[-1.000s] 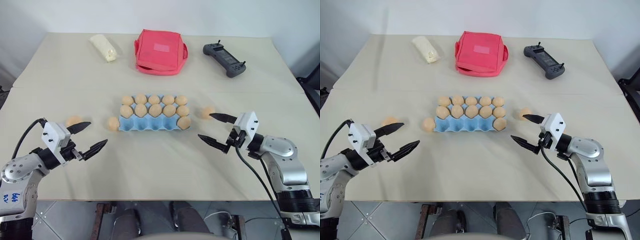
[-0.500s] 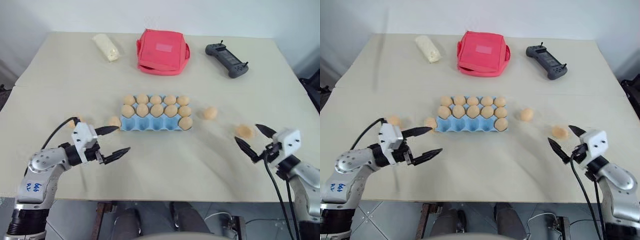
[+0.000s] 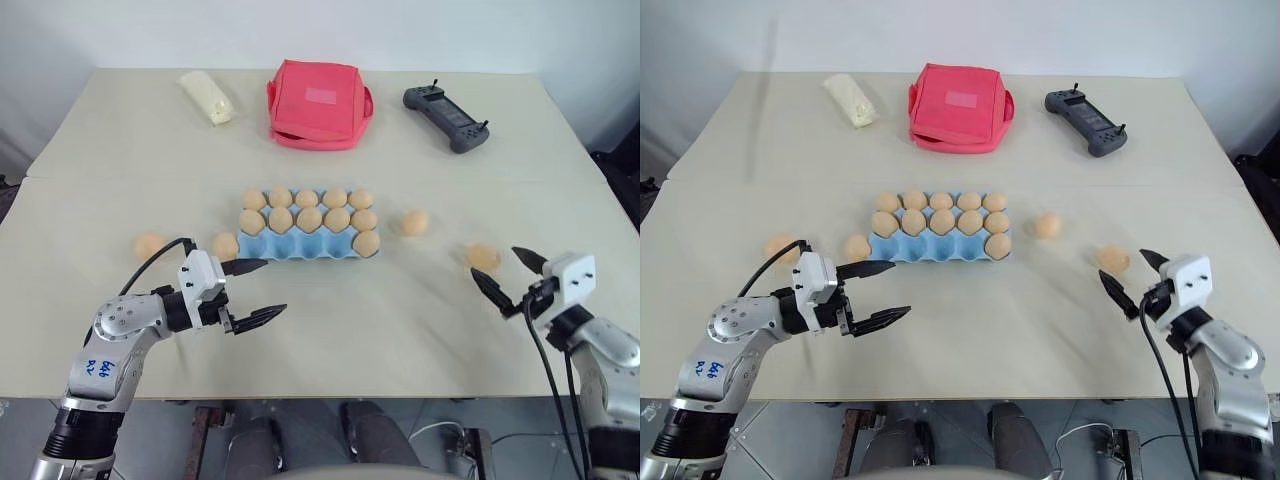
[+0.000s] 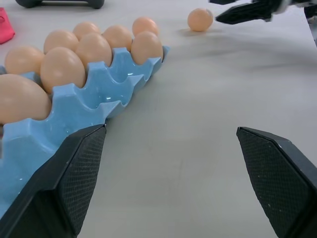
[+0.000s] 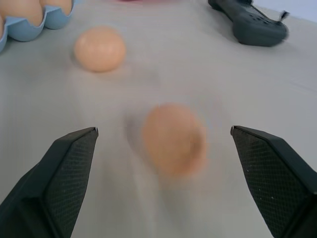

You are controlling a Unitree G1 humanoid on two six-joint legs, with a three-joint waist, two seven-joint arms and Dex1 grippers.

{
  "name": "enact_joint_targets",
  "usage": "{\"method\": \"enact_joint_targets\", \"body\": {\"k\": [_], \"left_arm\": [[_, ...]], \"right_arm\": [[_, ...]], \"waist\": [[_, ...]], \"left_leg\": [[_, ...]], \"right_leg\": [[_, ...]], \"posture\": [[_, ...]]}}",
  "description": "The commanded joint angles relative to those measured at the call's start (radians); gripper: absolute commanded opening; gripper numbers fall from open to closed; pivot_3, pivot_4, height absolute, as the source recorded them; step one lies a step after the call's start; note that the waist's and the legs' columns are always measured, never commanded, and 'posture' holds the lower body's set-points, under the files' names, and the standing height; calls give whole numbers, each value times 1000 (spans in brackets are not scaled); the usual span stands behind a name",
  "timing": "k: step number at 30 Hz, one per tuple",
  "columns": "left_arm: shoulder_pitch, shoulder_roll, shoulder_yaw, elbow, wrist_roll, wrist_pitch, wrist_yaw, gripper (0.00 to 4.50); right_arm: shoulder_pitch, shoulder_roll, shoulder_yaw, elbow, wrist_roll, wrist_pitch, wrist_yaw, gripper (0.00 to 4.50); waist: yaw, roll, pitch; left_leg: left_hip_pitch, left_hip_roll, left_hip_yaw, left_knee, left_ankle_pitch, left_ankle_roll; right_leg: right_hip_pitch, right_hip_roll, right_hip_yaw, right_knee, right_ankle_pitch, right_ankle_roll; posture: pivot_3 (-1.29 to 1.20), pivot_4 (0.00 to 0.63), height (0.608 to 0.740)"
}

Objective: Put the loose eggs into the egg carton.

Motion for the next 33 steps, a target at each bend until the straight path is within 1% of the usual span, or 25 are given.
{"method": "enact_joint_targets", "body": {"k": [1,3,5,8,10,11,13,14,15,17,19,21,23,25,28,30,33], "left_arm": [[10,2,10,-23,-2,-9,-2,4485],[18,0,12,-33,-2,-8,5,4485],[24,-3,14,-41,-3,-6,12,4485],[44,-2,30,-56,-8,-6,26,4500],[62,0,48,-62,-13,-7,36,4500],[69,1,53,-65,-14,-8,40,4500],[81,3,61,-68,-14,-10,45,4500],[85,3,64,-70,-14,-10,48,4500],[94,3,71,-72,-14,-12,50,4500],[102,2,79,-74,-14,-13,53,4500],[113,3,92,-76,-14,-13,57,4500],[129,4,117,-75,-19,-9,67,4500],[141,6,133,-73,-23,-8,67,4500],[145,7,141,-72,-25,-7,67,4500],[150,5,158,-67,-28,-5,71,4500],[159,1,179,-62,-35,-4,78,4500],[188,-7,228,-66,-49,0,105,4500]], "right_arm": [[-104,-36,32,153,-39,-55,40,4500],[-187,-46,61,282,-68,-77,63,4500],[-239,-52,81,372,-89,-115,84,4500],[-301,-47,106,464,-102,-159,127,3920],[-323,-45,112,471,-94,-166,153,3166],[-327,-45,112,465,-85,-160,165,2901],[-324,-48,114,442,-76,-150,182,2116],[-321,-48,114,428,-75,-146,184,1792],[-313,-44,116,377,-59,-120,192,1630],[-302,-38,116,312,-39,-82,200,1630],[-285,-24,137,179,-11,-20,209,1630],[-311,32,197,-67,72,121,182,1630],[-359,78,276,-194,72,246,136,1630],[-387,99,326,-233,43,307,108,1630],[-436,145,389,-237,11,336,71,1630],[-475,184,435,-211,-23,341,46,1630],[-526,243,495,-103,-98,288,18,1630]], "waist": [[1,0,0],[1,1,1],[1,1,1],[0,2,1],[0,2,1],[-1,2,1],[0,2,1],[-1,2,1],[-1,2,1],[-1,2,1],[-1,2,1],[-9,3,2],[-24,3,2],[-24,3,2],[-15,1,2],[-11,1,2],[-16,1,2]], "left_leg": [[0,0,0,0,0,0],[0,0,0,0,0,0],[0,1,0,0,0,0],[0,2,0,0,0,0],[0,2,0,0,0,0],[0,3,0,0,0,0],[0,3,0,1,0,0],[0,3,0,1,0,0],[0,3,0,1,0,0],[0,3,0,1,0,0],[0,4,0,1,0,0],[0,4,0,1,0,0],[0,6,0,1,0,-2],[0,6,-1,1,1,-3],[-2,5,-4,1,1,-2],[-3,4,-4,1,0,-1],[-3,4,-1,0,-1,0]], "right_leg": [[0,0,0,0,0,0],[0,0,0,0,0,0],[0,0,0,0,0,0],[0,-1,-1,0,0,0],[0,-1,0,0,0,0],[0,-1,0,0,0,0],[0,-1,0,0,0,0],[0,-1,0,0,0,0],[0,-1,0,0,0,0],[0,-2,0,0,0,0],[0,-2,0,0,0,0],[0,-1,0,1,0,0],[-2,0,-1,2,0,0],[-3,0,-1,4,0,0],[-2,-2,-5,4,0,0],[-2,-2,-5,1,0,0],[-4,-3,-5,1,0,0]], "posture": [[0,150,740],[0,150,740],[0,150,740],[0,150,740],[0,150,740],[0,150,740],[0,150,740],[0,150,740],[0,150,740],[0,150,740],[0,150,740],[0,150,740],[0,150,740],[0,150,740],[0,150,740],[0,150,740],[0,150,740]]}}
